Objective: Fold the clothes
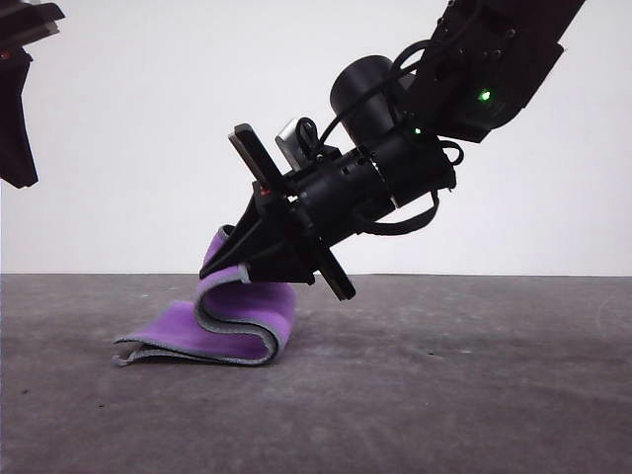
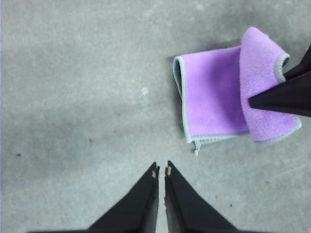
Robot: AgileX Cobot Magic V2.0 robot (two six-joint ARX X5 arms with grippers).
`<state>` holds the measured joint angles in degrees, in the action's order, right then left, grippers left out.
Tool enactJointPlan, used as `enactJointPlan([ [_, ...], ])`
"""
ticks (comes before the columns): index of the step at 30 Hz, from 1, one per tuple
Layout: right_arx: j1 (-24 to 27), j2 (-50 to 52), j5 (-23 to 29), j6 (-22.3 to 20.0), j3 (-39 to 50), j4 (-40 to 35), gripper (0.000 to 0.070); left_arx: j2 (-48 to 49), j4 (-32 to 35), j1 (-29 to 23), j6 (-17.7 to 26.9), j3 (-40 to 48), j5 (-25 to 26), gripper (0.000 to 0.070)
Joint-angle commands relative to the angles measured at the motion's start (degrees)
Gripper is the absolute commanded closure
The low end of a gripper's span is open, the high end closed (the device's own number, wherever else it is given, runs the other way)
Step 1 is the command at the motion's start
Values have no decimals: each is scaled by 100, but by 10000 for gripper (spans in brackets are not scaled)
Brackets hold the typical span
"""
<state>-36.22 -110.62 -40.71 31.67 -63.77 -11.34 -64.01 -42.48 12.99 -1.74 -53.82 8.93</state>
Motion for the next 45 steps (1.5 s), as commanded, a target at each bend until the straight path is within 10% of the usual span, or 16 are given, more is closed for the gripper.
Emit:
enactJointPlan([
  [1, -81, -137, 30, 52, -166, -57, 692, -33, 42, 13, 1, -57, 7, 696],
  [11, -112, -137, 43, 54, -269, -46, 536, -33, 35, 13, 2, -57, 7, 696],
  [16, -116, -137, 28, 54, -269, -27, 287, -33, 37, 13, 3, -57, 7, 696],
  [29, 4, -107, 9, -161, -271, 10, 287, -33, 31, 13, 75, -57, 6, 696],
  [35, 449, 147, 260, -1297, -431, 1425, 286, -33, 33, 9, 131, -57, -15, 696],
  [45, 1138, 1346, 2198, -3150, -627, 3803, 283, -33, 28, 7, 254, -57, -67, 695],
])
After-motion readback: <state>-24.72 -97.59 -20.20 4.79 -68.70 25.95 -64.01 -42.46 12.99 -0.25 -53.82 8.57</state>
